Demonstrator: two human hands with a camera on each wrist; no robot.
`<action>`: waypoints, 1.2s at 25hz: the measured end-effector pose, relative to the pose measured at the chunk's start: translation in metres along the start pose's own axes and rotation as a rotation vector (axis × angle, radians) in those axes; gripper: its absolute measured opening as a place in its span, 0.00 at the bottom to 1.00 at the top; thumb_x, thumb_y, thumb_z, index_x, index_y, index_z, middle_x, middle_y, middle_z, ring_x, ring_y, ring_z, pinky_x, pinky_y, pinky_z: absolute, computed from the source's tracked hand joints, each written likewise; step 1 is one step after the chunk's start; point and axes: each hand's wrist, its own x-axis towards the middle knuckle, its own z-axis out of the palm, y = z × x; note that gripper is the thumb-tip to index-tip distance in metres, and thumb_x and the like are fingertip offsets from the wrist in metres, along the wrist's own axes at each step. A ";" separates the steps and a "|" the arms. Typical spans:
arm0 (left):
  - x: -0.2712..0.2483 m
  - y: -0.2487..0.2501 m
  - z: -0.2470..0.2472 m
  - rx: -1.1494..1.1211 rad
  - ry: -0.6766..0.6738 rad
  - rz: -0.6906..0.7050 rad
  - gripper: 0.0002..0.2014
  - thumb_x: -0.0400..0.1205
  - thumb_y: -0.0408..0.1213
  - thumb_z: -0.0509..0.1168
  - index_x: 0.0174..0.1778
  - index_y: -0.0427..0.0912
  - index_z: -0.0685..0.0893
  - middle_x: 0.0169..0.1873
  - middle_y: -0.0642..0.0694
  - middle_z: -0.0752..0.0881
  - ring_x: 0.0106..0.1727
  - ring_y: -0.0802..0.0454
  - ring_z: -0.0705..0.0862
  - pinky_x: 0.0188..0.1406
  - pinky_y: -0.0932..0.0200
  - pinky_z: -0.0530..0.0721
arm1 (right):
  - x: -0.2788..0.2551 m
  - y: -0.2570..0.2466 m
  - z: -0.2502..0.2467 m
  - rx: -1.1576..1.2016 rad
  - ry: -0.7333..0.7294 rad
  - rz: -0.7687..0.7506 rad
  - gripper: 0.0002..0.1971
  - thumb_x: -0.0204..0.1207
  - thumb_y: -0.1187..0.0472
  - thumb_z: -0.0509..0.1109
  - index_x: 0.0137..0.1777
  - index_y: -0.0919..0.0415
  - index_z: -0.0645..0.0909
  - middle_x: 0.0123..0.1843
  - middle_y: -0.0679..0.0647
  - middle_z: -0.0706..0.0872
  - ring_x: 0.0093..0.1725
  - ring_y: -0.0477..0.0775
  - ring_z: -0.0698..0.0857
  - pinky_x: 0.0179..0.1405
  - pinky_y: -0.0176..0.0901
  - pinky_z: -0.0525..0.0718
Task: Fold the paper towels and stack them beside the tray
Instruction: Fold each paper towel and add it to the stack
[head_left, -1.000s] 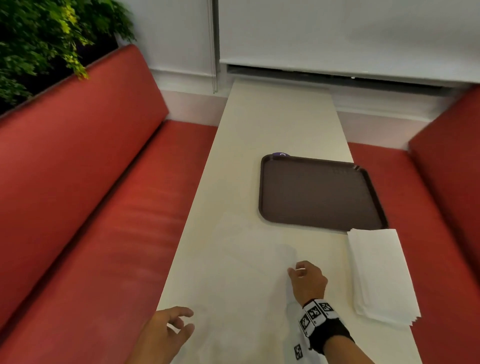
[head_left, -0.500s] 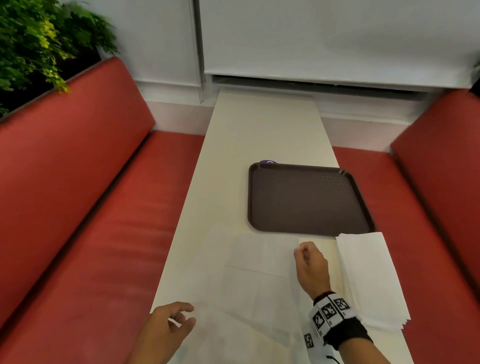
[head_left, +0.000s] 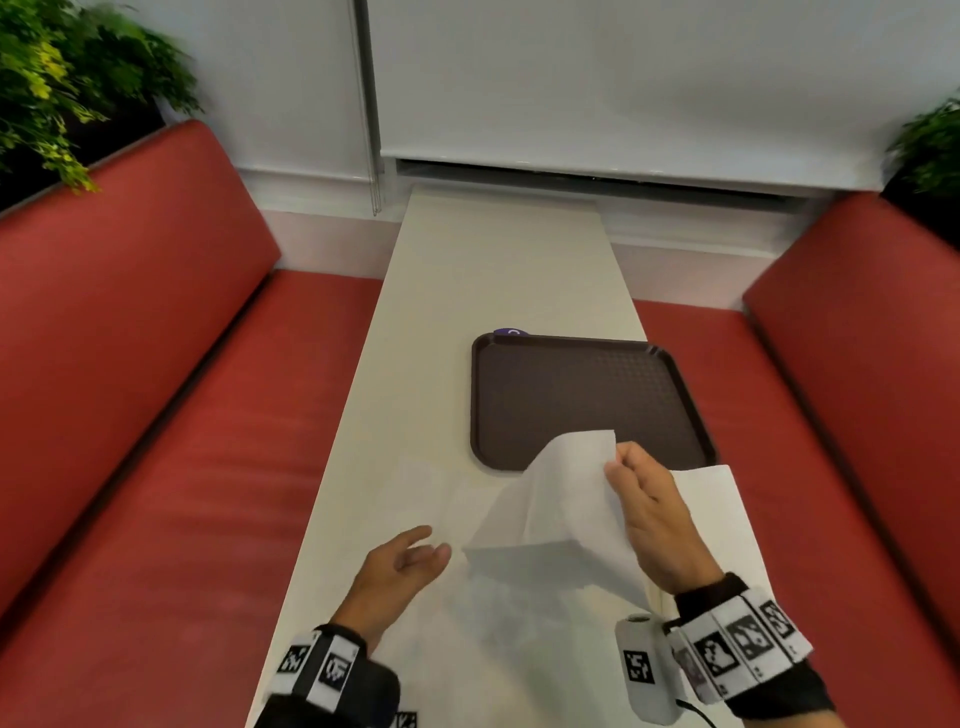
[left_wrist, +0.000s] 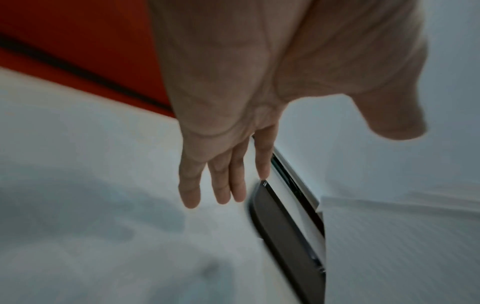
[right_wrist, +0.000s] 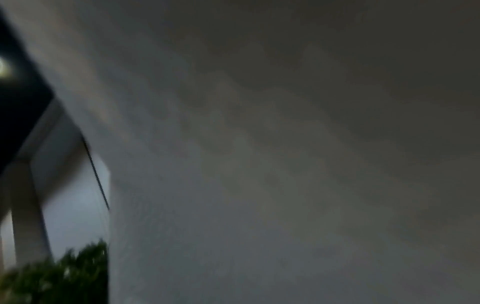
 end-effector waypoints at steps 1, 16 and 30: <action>0.005 0.008 0.009 -0.073 -0.109 -0.020 0.54 0.41 0.75 0.73 0.61 0.47 0.81 0.58 0.45 0.84 0.62 0.50 0.81 0.67 0.49 0.75 | -0.003 -0.009 -0.009 0.036 -0.025 0.011 0.12 0.85 0.62 0.57 0.46 0.72 0.72 0.38 0.57 0.76 0.36 0.50 0.74 0.36 0.42 0.74; 0.008 0.103 0.021 -0.177 -0.270 0.321 0.35 0.58 0.51 0.81 0.58 0.38 0.85 0.54 0.39 0.89 0.56 0.41 0.87 0.51 0.50 0.87 | -0.023 -0.015 -0.055 0.284 -0.224 0.102 0.25 0.65 0.48 0.80 0.57 0.65 0.85 0.56 0.59 0.90 0.57 0.63 0.88 0.53 0.53 0.88; -0.002 0.125 0.017 -0.317 -0.143 0.254 0.20 0.81 0.25 0.51 0.29 0.39 0.83 0.33 0.42 0.84 0.35 0.46 0.82 0.25 0.60 0.82 | -0.020 -0.019 -0.071 0.349 -0.066 0.019 0.22 0.77 0.77 0.59 0.28 0.63 0.87 0.30 0.58 0.83 0.25 0.52 0.78 0.20 0.33 0.72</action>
